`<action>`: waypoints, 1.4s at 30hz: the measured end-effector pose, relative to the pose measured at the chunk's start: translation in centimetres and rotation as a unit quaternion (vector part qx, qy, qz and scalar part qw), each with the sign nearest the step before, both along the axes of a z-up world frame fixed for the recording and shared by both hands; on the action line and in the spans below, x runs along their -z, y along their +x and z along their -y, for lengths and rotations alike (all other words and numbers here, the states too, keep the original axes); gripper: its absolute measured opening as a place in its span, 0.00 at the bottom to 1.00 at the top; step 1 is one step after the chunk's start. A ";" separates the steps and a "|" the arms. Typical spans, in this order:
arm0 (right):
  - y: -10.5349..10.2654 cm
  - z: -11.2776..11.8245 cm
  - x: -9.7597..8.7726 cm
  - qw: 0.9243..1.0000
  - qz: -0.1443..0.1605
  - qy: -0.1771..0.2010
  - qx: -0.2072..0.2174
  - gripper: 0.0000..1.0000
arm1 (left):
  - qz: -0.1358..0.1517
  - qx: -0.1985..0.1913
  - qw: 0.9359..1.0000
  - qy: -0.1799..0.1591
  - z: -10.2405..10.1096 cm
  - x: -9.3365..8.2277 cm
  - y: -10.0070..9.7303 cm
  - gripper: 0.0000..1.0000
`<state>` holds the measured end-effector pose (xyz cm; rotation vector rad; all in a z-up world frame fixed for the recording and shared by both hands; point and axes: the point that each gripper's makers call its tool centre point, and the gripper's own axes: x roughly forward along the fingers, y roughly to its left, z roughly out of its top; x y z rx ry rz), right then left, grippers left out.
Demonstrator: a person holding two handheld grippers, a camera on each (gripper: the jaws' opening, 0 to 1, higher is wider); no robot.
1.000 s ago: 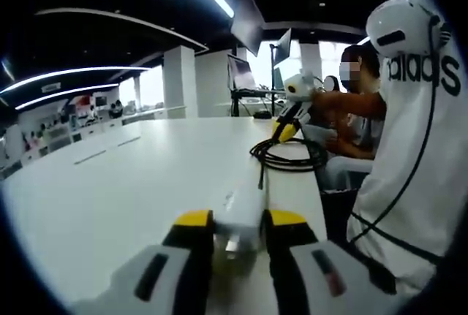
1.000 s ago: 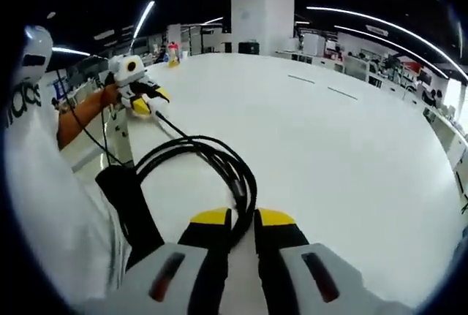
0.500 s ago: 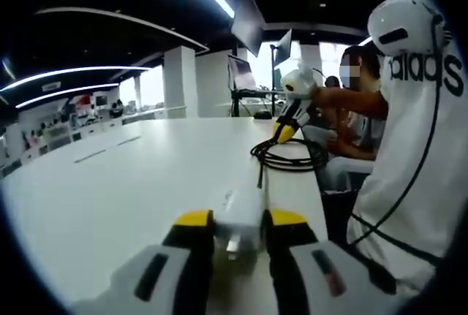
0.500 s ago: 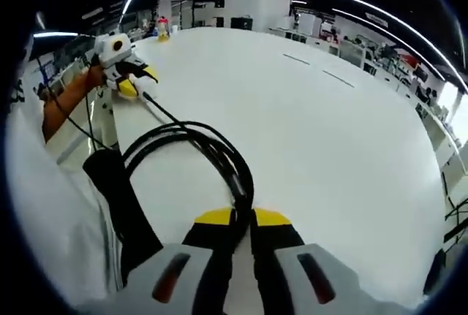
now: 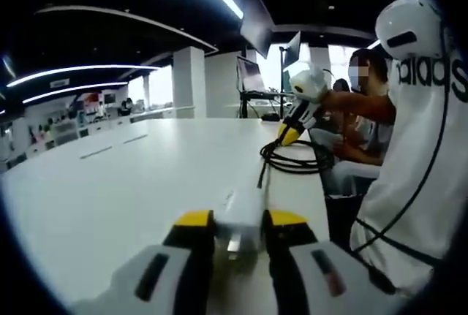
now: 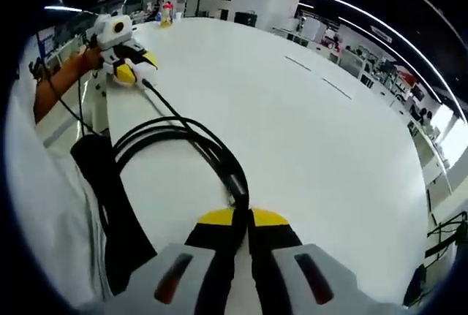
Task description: Plug the desk Type‑C cable into the charger adapter.
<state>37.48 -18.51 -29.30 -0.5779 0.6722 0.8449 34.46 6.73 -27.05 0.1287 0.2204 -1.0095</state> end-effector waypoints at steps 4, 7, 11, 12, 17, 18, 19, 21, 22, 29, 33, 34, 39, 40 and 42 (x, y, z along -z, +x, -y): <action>0.4 0.0 -0.1 1.000 0.007 -0.002 -0.003 0.04 | -0.001 -0.004 1.000 0.002 -0.1 0.0 0.4 0.26; 0.8 -0.1 -0.3 1.000 0.013 0.000 -0.002 0.04 | 0.000 -0.006 1.000 0.002 -0.1 -0.1 0.7 0.26; 1.3 -0.3 -0.5 1.000 0.015 0.004 -0.001 0.04 | -0.001 -0.011 1.000 0.003 -0.2 -0.1 1.0 0.26; 1.5 -0.3 -0.6 1.000 0.016 0.004 -0.002 0.04 | -0.001 -0.012 1.000 0.003 -0.2 -0.1 1.1 0.26; 2.2 -0.5 -0.7 1.000 0.023 0.008 -0.004 0.04 | -0.002 -0.017 1.000 0.002 -0.4 -0.2 1.7 0.26; 2.4 -0.6 -0.8 1.000 0.024 0.011 -0.004 0.04 | -0.003 -0.019 1.000 0.002 -0.4 -0.2 1.9 0.26; 2.6 -0.6 -0.8 1.000 0.025 0.013 -0.004 0.04 | -0.003 -0.020 1.000 0.003 -0.4 -0.2 2.0 0.26; 3.1 -0.8 -0.8 1.000 0.025 0.016 -0.004 0.04 | -0.003 -0.022 1.000 0.003 -0.6 -0.2 2.4 0.26; 3.3 -0.8 -0.7 1.000 0.025 0.017 -0.005 0.04 | -0.004 -0.024 1.000 0.004 -0.6 -0.2 2.7 0.26; 5.2 -1.2 -1.0 0.999 0.028 0.025 -0.005 0.04 | -0.010 -0.031 0.999 0.004 -0.9 -0.2 4.4 0.26; 6.1 -1.3 -1.2 0.999 0.032 0.025 -0.004 0.04 | -0.013 -0.037 0.999 -0.002 -1.1 -0.4 5.5 0.26; 6.5 -1.3 -1.3 0.999 0.032 0.026 -0.003 0.04 | -0.014 -0.039 0.999 -0.004 -1.2 -0.4 5.8 0.26; 7.7 -1.3 -1.1 0.999 0.031 0.024 -0.001 0.04 | -0.012 -0.041 0.999 -0.004 -1.2 -0.4 7.1 0.26; 8.2 -1.3 -1.1 0.999 0.032 0.024 -0.001 0.04 | -0.012 -0.041 0.999 -0.003 -1.3 -0.4 7.4 0.26; 8.8 -1.3 -1.2 0.999 0.034 0.027 0.001 0.04 | -0.013 -0.042 0.999 -0.002 -1.3 -0.5 7.9 0.26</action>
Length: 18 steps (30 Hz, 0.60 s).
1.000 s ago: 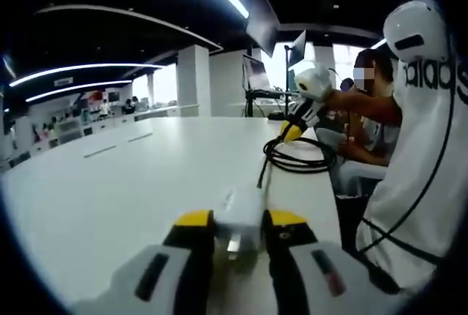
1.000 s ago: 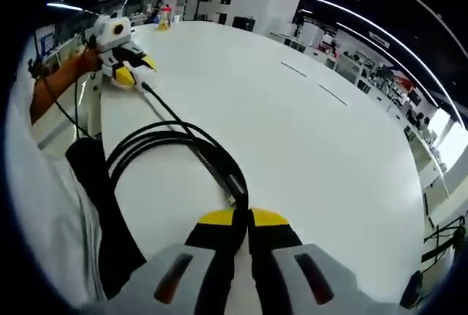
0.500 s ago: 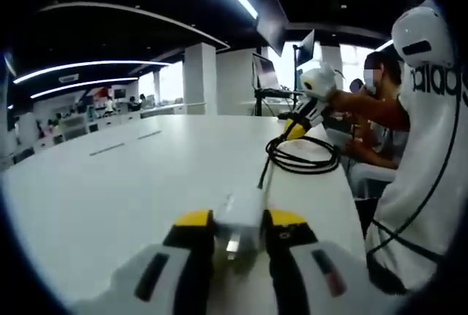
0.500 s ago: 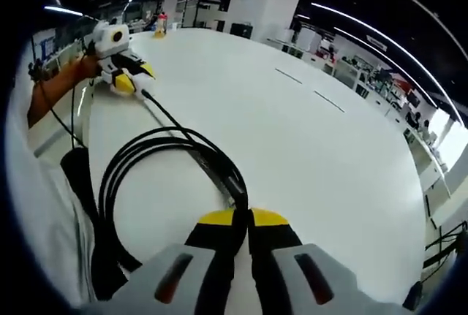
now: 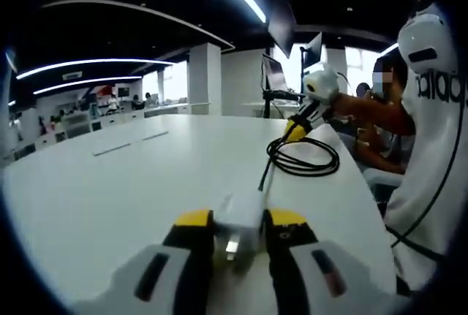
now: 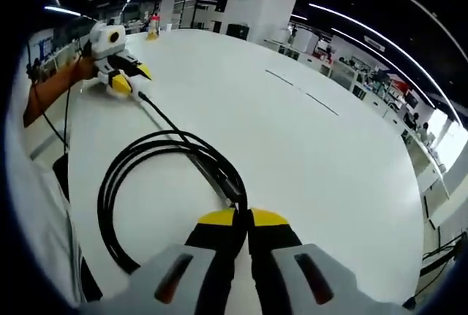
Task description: Plug the desk Type‑C cable into the charger adapter.
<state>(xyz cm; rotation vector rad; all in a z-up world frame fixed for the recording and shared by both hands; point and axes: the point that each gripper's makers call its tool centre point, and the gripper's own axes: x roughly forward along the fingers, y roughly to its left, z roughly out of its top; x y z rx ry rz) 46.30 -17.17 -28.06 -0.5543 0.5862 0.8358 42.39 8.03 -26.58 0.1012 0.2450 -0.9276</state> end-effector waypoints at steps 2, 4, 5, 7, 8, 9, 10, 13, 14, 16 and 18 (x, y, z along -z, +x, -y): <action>0.6 0.0 0.0 1.000 0.001 0.000 0.000 0.04 | 0.000 0.000 1.000 0.001 0.0 0.0 0.4 0.26; 1.2 0.0 -0.1 1.000 0.003 0.001 0.002 0.04 | 0.000 0.000 1.000 0.003 0.1 -0.1 1.0 0.26; 1.4 -0.1 -0.2 1.000 0.004 0.001 0.003 0.04 | 0.001 -0.001 1.000 0.004 0.1 -0.1 1.3 0.26; 2.1 -0.1 -0.4 1.000 0.007 0.001 0.005 0.03 | -0.002 -0.002 1.000 0.005 0.1 -0.1 1.9 0.26; 2.2 -0.2 -0.4 1.000 0.007 0.002 0.005 0.03 | -0.002 -0.002 1.000 0.006 0.1 -0.1 2.1 0.26; 2.6 -0.3 -0.4 1.000 0.006 0.005 0.006 0.02 | -0.001 -0.002 1.000 0.007 0.1 -0.1 2.5 0.26; 2.9 -0.4 -0.4 1.000 0.008 0.004 0.006 0.02 | -0.001 -0.001 1.000 0.007 0.1 -0.1 2.9 0.26; 3.9 -0.6 -0.2 1.000 0.006 0.003 0.007 0.02 | -0.001 -0.002 1.000 0.008 0.0 -0.1 3.7 0.26; 4.1 -0.6 -0.2 1.000 0.006 0.003 0.008 0.02 | -0.002 -0.004 1.000 0.008 0.0 -0.1 4.1 0.26; 4.9 -0.6 -0.2 1.000 0.007 0.005 0.009 0.02 | -0.002 -0.006 1.000 0.009 -0.1 -0.1 4.6 0.27; 5.3 -0.6 -0.3 1.000 0.009 0.007 0.010 0.02 | 0.000 -0.007 1.000 0.011 -0.3 -0.1 5.3 0.27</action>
